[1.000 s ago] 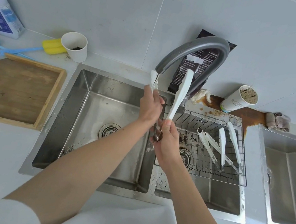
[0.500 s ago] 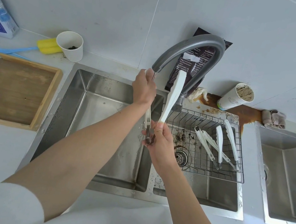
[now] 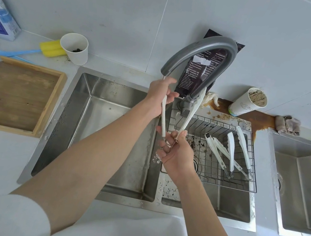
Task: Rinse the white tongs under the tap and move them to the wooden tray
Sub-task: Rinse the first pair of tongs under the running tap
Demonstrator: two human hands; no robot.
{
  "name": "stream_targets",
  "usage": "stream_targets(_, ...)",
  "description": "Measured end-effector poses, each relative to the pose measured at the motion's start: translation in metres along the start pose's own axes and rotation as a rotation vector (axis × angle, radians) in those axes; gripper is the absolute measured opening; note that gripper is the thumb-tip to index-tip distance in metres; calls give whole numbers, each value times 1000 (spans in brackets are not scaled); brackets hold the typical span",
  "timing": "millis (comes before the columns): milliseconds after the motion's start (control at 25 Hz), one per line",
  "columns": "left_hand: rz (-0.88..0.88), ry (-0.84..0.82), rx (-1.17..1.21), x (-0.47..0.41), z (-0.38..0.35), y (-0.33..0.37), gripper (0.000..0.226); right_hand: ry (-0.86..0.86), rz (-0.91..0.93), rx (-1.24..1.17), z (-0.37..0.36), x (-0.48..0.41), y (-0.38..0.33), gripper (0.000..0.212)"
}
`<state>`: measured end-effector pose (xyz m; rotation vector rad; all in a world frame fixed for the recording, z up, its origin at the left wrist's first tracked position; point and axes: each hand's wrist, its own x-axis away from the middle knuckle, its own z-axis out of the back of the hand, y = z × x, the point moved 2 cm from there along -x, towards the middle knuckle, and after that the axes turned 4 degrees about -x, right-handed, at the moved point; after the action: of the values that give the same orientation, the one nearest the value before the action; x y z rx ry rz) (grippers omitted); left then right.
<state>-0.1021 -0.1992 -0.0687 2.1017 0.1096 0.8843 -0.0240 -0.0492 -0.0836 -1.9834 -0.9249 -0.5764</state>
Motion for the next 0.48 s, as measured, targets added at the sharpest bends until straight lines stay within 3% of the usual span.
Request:
stream_targets(200,18,-142,167,4,1,3,23,4,-79,-100,-2,-2,-5,47)
stream_targets(480,32,-210,466,5,16,1,40,13,-50,-10,-8,-2,-8,36)
